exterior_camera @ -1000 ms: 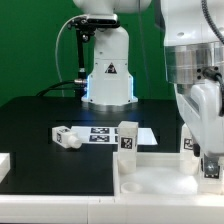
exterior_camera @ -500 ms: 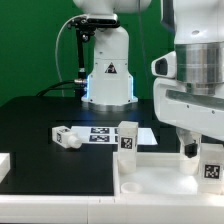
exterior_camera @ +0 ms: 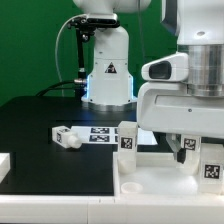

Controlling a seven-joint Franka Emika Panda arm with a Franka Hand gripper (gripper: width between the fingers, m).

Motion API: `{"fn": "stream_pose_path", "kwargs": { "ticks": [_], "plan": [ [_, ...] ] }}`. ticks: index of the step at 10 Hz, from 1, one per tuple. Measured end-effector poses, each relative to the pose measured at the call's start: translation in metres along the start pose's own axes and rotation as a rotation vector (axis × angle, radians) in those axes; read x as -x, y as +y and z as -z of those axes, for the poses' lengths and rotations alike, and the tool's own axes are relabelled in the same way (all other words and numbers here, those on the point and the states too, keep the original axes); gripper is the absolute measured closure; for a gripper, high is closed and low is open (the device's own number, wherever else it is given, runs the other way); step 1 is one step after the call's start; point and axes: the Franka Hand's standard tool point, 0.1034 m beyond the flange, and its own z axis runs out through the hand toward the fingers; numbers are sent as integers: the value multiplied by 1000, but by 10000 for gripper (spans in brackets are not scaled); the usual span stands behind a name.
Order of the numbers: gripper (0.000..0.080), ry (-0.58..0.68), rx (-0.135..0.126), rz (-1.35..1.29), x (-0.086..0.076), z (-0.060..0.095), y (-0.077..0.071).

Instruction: Assemble square table

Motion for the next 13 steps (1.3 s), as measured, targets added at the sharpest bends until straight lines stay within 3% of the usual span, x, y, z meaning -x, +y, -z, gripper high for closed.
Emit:
{"fn": "stream_pose_path", "kwargs": {
  "ticks": [3, 4, 7, 10, 12, 13],
  "plan": [
    [150, 3, 2, 91, 1, 0, -1],
    [150, 16, -2, 123, 9, -1, -10],
    [150, 17, -1, 80, 7, -2, -7],
    [515, 16, -2, -103, 7, -2, -6],
    [514, 46, -10, -342, 7, -4, -5],
    [514, 74, 2, -459, 8, -4, -6]
  ]
}}
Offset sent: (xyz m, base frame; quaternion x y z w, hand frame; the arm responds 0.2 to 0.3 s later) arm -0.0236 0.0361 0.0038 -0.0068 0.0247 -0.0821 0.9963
